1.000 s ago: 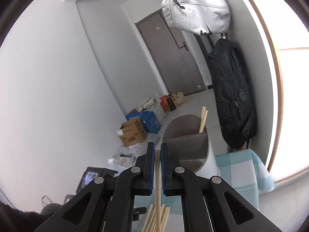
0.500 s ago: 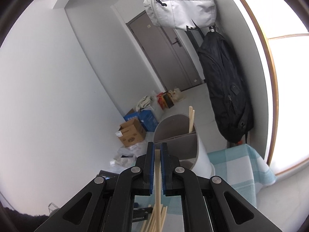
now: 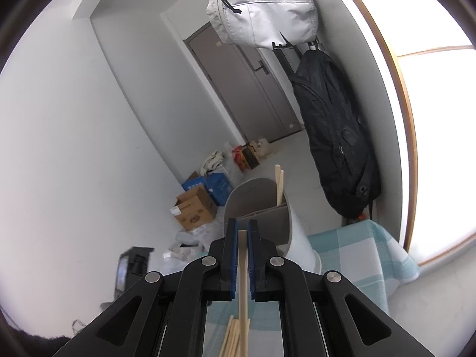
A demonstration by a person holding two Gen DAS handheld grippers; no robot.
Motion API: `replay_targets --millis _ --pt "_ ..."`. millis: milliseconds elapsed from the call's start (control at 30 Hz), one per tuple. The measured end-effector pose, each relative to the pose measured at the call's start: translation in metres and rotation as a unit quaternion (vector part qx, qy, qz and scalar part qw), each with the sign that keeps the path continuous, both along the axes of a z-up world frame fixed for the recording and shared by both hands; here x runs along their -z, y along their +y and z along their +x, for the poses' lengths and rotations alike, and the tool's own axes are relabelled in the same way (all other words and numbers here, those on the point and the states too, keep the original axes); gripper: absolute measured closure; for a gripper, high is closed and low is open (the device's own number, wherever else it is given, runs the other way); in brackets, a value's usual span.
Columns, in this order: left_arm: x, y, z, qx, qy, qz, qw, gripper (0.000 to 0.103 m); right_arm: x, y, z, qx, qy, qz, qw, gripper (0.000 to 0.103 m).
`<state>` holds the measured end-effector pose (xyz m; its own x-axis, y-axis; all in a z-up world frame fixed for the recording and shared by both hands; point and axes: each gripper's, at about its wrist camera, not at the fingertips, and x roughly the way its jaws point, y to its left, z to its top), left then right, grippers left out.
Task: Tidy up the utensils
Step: 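Carry the chopsticks in both grippers up over the utensil holder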
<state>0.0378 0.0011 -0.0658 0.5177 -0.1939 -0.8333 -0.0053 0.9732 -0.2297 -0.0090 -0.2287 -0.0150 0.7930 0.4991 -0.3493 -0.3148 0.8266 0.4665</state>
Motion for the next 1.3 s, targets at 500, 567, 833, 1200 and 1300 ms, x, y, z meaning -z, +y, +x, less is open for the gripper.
replay_targets --millis 500,567,833,1200,1300 --pt "-0.117 0.009 -0.002 0.011 -0.184 -0.064 0.9808 0.101 -0.065 0.007 0.000 0.020 -0.068 -0.004 0.997 0.098" --pt "-0.134 0.009 0.007 0.009 -0.204 -0.070 0.9765 0.101 -0.079 0.008 0.005 0.022 -0.082 -0.009 0.996 0.098" --pt "-0.178 -0.001 0.041 -0.006 -0.269 -0.093 0.9586 0.101 -0.124 0.011 0.042 0.045 -0.135 -0.014 0.990 0.098" --pt "-0.177 -0.002 0.093 -0.016 -0.315 -0.095 0.9443 0.101 -0.125 0.032 0.125 0.076 -0.171 -0.031 0.982 0.098" --pt "-0.165 -0.001 0.106 -0.017 -0.315 -0.093 0.9445 0.101 -0.114 0.035 0.145 0.083 -0.166 -0.034 0.982 0.098"
